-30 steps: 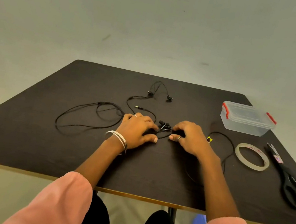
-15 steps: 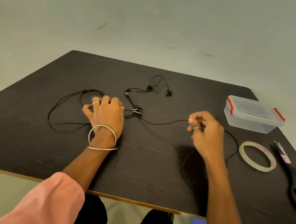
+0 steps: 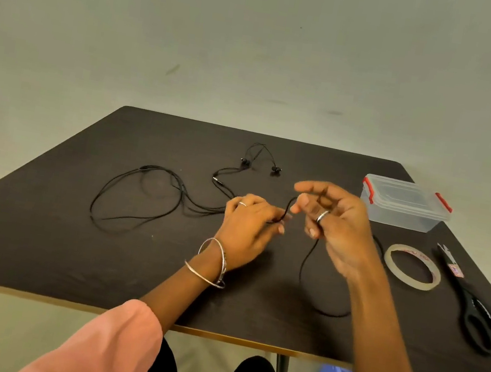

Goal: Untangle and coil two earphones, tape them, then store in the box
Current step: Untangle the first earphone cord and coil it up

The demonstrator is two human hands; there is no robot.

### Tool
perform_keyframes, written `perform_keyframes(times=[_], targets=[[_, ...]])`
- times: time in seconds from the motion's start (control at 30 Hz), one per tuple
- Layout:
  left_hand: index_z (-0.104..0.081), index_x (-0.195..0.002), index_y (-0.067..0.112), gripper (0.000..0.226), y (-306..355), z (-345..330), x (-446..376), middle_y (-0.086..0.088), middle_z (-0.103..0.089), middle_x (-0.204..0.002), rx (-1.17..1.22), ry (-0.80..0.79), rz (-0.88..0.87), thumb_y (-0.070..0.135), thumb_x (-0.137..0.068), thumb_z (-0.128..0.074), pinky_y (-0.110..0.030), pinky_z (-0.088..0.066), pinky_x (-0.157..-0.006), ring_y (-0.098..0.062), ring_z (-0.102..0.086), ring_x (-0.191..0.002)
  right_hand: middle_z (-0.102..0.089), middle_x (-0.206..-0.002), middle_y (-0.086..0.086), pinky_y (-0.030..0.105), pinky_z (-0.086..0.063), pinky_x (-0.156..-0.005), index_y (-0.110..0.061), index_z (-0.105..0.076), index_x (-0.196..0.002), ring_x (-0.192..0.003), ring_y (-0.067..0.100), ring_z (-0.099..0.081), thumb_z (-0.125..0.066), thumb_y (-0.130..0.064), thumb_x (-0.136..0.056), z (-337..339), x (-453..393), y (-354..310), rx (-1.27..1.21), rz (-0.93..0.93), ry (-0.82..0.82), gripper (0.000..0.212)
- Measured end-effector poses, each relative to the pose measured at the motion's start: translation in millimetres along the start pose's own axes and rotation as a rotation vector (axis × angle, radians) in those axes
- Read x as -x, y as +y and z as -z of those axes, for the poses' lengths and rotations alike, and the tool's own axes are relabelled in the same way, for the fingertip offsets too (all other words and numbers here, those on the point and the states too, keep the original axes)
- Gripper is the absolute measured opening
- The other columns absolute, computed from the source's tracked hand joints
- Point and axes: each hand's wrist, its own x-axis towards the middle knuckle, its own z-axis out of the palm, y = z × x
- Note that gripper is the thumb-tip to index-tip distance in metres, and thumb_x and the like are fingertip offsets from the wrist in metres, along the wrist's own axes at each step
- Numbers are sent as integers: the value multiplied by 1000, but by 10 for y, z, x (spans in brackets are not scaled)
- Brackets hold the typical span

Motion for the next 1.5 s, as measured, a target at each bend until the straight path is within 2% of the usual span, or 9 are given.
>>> perform_keyframes(times=[0.13, 0.27, 0.47, 0.67, 0.9, 1.07, 1.2, 1.37, 1.5], targets=[[-73, -89, 30, 22, -9, 157, -141, 14, -68, -82, 170, 261, 178, 44, -86, -56, -48, -48, -81, -19, -59, -91, -71, -76, 14, 22, -36, -43, -7, -68, -105, -39, 10, -39, -71, -10, -79, 241, -82, -347, 59, -113, 7, 26], [-77, -91, 23, 14, 15, 573, -391, 9, -64, -79, 290, 479, 415, 33, -85, -69, -32, -50, -82, -12, -61, -83, -74, -75, 11, 18, -40, -44, -1, -69, -103, -45, 11, -43, -69, -3, -82, 573, -33, -559, 189, -183, 58, 21], [-75, -87, 17, 13, 52, 1211, -808, 1, -60, -60, 779, 512, 624, 20, -91, -63, -23, -42, -49, -9, -49, -49, -70, -70, 6, 20, -34, -43, -4, -73, -92, -47, 13, -39, -68, -7, -85, 803, 54, -779, 234, -49, 211, 9], [-67, -91, 13, 15, 330, 1617, -1157, -3, -71, -82, 1303, 413, 451, 14, -97, -54, -28, -53, -72, -19, -67, -75, -69, -73, 7, 18, -37, -41, -5, -72, -95, -45, 12, -42, -64, -8, -89, 691, -5, -753, 214, 56, 317, 10], [-69, -99, 6, 16, 185, 1657, -1142, -6, -72, -87, 1145, 423, 565, 6, -94, -54, -28, -55, -73, -20, -69, -78, -70, -79, 5, 14, -46, -49, -3, -70, -101, -50, 3, -54, -61, -7, -91, 700, -98, -526, 364, -15, 333, 14], [-70, -106, 11, 23, 133, 1465, -954, -2, -75, -97, 876, 231, 538, 0, -91, -57, -31, -56, -79, -18, -71, -84, -68, -92, 4, 25, -45, -77, -12, -70, -97, -85, 14, -62, -66, -12, -88, 561, -170, -450, 619, -86, 393, 10], [-72, -100, 16, 15, 325, 1362, -964, 1, -75, -92, 789, 140, 477, 10, -92, -61, -34, -51, -87, -15, -70, -90, -71, -93, 1, 24, -51, -84, -17, -70, -98, -89, 13, -65, -66, -14, -89, 213, -252, -550, 438, 43, 234, 10], [-64, -109, 8, 20, 458, 1504, -974, -6, -64, -71, 820, -7, 467, 3, -95, -52, -27, -48, -49, -12, -46, -47, -68, -108, 0, 31, -57, -84, -17, -63, -117, -91, 11, -67, -66, -12, -89, -15, -518, -616, 503, 151, 230, 29], [-56, -116, 13, 25, 471, 1664, -971, -6, -65, -71, 709, -99, 402, 4, -94, -52, -21, -28, -39, -9, -32, -43, -69, -113, 1, 20, -51, -88, -15, -58, -127, -103, 9, -64, -74, -18, -82, -194, -632, -724, 421, 65, -120, 48]])
